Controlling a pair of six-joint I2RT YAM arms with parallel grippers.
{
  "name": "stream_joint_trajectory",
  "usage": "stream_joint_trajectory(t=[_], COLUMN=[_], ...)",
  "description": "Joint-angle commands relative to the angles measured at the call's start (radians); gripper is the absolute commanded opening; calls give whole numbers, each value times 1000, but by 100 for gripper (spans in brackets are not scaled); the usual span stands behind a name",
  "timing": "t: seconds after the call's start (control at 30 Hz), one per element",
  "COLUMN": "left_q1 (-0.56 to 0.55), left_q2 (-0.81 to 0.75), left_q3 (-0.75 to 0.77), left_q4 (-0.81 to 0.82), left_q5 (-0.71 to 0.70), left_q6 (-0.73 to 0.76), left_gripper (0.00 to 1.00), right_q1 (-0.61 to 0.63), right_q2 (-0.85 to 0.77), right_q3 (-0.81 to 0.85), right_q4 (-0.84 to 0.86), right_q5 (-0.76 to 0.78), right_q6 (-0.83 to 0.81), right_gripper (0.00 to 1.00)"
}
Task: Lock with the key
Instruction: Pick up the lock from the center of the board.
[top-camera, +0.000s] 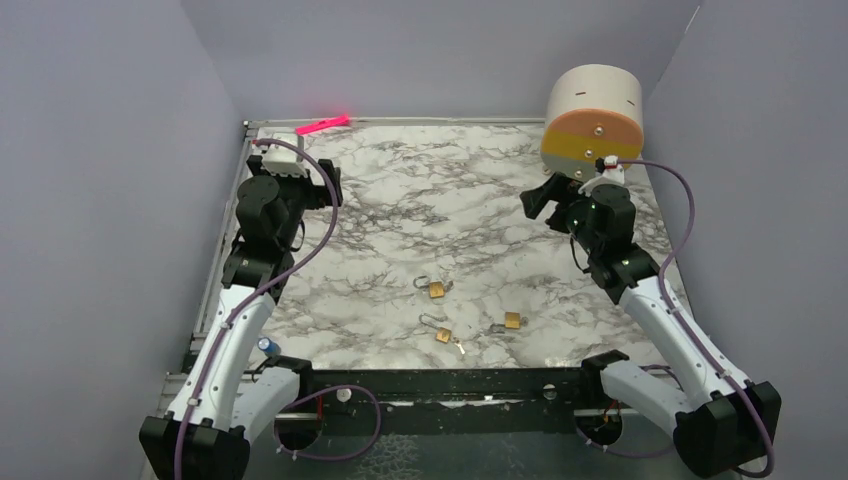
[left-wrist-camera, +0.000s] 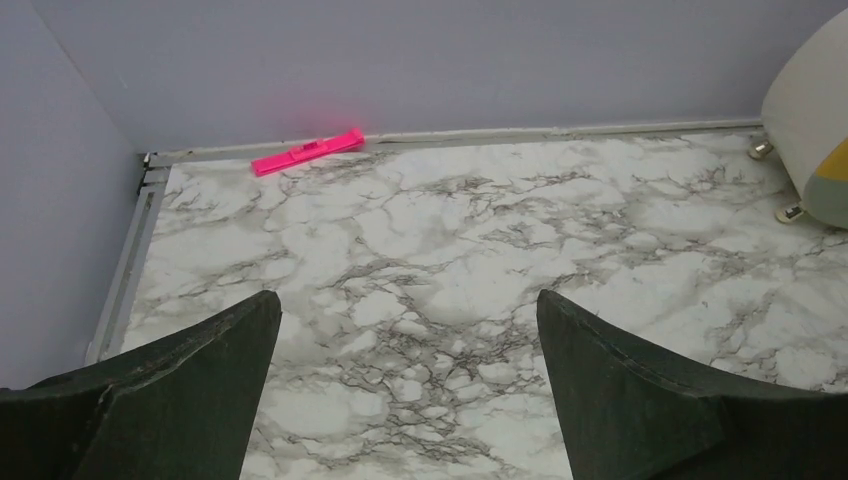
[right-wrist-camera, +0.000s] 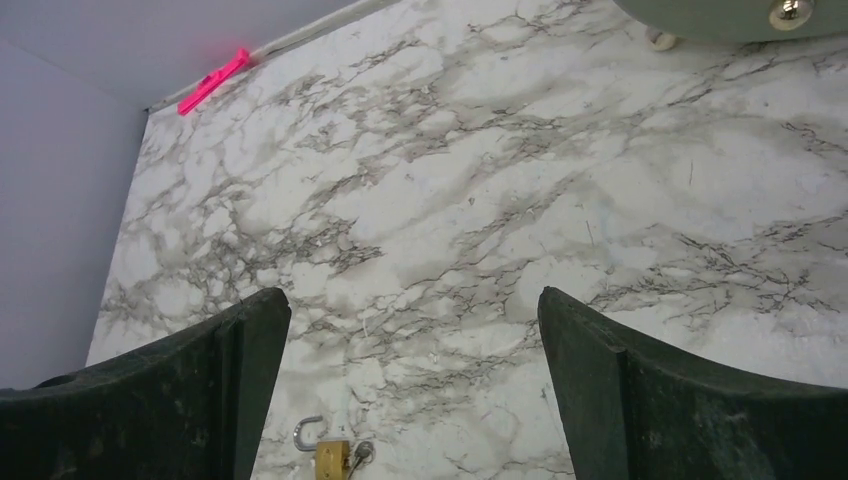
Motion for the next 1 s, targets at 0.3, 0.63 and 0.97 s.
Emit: stream_joint_trajectory(t=[0.3,0.63,0.97], left_q1=[-66,-139,134], left_q2=[118,211,252], left_q3=[175,237,140], left_q4=[-77,-225,-178], left_q5=[630,301,342], left_q6=[-5,92,-125], left_gripper=[99,99,99], right_q1=[18,499,707], right_q2=[79,256,261], right_q3=[6,125,91], right_q4=[-4,-166,-186], right_q5=[-107,318,102], right_q6=[-140,-304,-277], right_gripper=[100,100,100])
